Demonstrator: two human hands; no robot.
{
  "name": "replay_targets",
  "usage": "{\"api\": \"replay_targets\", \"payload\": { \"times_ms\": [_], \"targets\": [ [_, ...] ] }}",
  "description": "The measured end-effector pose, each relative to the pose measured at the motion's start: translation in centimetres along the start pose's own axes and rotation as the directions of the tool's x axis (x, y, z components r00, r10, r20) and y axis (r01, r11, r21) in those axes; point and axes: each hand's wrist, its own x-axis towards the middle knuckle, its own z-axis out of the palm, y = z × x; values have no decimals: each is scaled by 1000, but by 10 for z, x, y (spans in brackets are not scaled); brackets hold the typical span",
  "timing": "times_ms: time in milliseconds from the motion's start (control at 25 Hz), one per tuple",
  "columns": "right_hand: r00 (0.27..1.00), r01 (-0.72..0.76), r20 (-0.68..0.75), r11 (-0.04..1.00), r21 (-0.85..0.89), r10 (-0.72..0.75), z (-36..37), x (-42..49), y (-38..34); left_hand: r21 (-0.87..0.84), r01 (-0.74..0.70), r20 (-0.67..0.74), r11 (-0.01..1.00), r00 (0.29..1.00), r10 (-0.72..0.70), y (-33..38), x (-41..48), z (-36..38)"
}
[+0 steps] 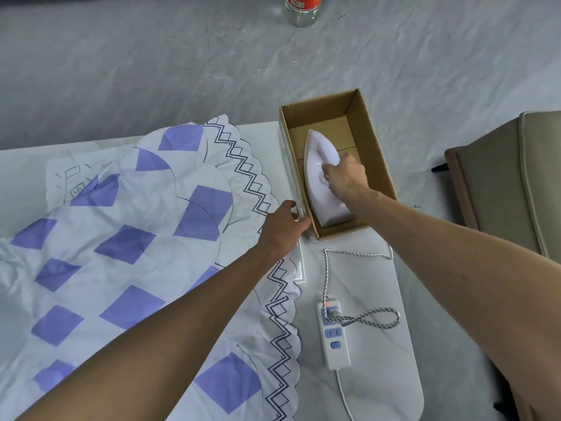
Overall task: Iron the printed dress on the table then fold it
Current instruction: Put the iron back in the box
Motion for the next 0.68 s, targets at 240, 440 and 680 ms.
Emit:
{"api": "replay_targets", "payload": {
  "times_ms": [240, 440, 680],
  "targets": [
    [1000, 2, 11, 1000, 15, -2, 3, -4, 2, 0, 17, 30, 1000, 999, -17, -8, -2, -3],
    [1000, -7, 23, 1000, -12, 7, 2, -6, 1, -25, 20, 36, 999, 999, -19, -9, -3, -5],
    [941, 232, -177, 930, -287, -289, 3, -41, -18, -111, 78, 44, 991, 996, -74, -10, -27, -38]
  ]
}}
